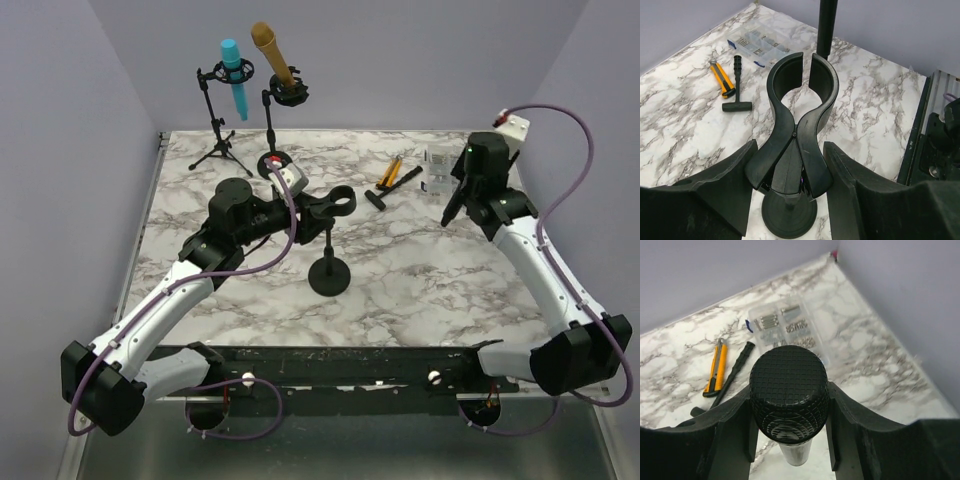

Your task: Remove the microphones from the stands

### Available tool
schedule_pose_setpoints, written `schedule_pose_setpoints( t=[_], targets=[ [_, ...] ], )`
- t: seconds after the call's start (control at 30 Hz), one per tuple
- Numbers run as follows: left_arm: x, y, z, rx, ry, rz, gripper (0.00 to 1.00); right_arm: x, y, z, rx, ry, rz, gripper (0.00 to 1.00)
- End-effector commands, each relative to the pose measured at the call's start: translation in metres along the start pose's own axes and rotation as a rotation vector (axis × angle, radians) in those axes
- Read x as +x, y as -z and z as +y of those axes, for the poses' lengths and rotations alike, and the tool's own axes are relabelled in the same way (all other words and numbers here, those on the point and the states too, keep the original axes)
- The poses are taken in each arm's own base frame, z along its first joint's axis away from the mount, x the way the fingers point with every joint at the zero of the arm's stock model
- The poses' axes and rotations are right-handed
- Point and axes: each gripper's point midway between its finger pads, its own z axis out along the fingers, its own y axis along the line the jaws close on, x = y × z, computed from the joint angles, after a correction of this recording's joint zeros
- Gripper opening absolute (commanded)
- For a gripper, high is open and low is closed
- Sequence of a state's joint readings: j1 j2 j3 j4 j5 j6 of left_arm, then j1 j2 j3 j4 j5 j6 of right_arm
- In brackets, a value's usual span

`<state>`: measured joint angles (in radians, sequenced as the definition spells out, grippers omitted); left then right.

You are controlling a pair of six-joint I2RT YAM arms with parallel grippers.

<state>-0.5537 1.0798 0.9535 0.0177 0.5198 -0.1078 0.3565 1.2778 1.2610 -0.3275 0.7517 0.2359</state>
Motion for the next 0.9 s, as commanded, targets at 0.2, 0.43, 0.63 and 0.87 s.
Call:
schedule_pose_setpoints(
  t=[0.2, 0.43, 0.63, 0.87],
  targets=[
    [-0.018, 0.005, -0.004, -0.014, -0.021, -0.034, 0.00, 0.144, -0.079, -0.027, -0.039, -0.767, 0.527, 0.01],
    [-0.017, 0.005, -0.006, -0.007, -0.016, -0.033, 0.00, 0.190, -0.102, -0.049, 0.161, -1.042, 0.606, 0.01],
    [-0.016, 0.003, -0.006, -0.005, -0.006, -0.027, 0.00, 0.221, -0.117, -0.078, 0.318, -1.119, 0.591, 0.01],
    [-0.019, 0.003, -0.008, 0.004, -0.003, -0.032, 0.00, 0.260, -0.124, -0.105, 0.410, -1.140, 0.628, 0.08]
  ],
)
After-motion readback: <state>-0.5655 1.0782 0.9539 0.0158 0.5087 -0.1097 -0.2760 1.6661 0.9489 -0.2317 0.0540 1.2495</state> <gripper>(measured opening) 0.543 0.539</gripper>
